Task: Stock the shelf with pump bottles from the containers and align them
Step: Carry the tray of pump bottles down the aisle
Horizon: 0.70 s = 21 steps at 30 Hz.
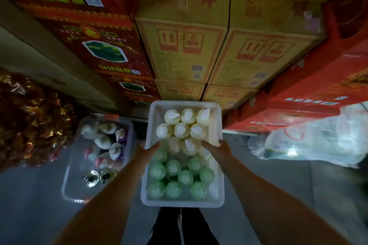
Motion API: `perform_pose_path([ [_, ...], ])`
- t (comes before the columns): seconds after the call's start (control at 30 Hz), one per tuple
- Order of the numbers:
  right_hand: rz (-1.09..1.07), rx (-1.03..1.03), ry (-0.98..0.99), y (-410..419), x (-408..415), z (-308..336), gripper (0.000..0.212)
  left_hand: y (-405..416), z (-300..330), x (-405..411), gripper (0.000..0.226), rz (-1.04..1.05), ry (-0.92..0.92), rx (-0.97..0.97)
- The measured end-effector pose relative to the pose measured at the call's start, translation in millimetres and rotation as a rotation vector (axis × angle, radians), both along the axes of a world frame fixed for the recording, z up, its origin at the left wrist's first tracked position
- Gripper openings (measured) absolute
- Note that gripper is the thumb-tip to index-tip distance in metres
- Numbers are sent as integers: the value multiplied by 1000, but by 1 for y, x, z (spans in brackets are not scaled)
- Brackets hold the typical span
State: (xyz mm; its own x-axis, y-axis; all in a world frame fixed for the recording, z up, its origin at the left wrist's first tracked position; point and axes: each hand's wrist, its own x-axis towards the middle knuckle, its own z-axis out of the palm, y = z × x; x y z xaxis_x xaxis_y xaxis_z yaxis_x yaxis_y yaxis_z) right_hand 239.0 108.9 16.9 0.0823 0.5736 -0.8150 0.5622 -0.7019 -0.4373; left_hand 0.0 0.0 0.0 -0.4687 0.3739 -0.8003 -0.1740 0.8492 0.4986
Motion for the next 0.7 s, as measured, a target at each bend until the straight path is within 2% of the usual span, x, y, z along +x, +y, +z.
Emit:
perform_pose_path([
  [0.1,-10,-15,-49,8,-3,-18,112,10,-25,-3,92,27,12,-30],
  [0.27,-42,-12,-96,14,-5,-49,115,16,-62,-8,109,12,-13,-98],
  [0.43,10,-22,-113,22,-3,-67,127,15,-81,-15,123,-96,20,-155],
  [0.7,37,-55,-129,31,12,-77,113,18,-88,-27,129,-129,-29,-204],
])
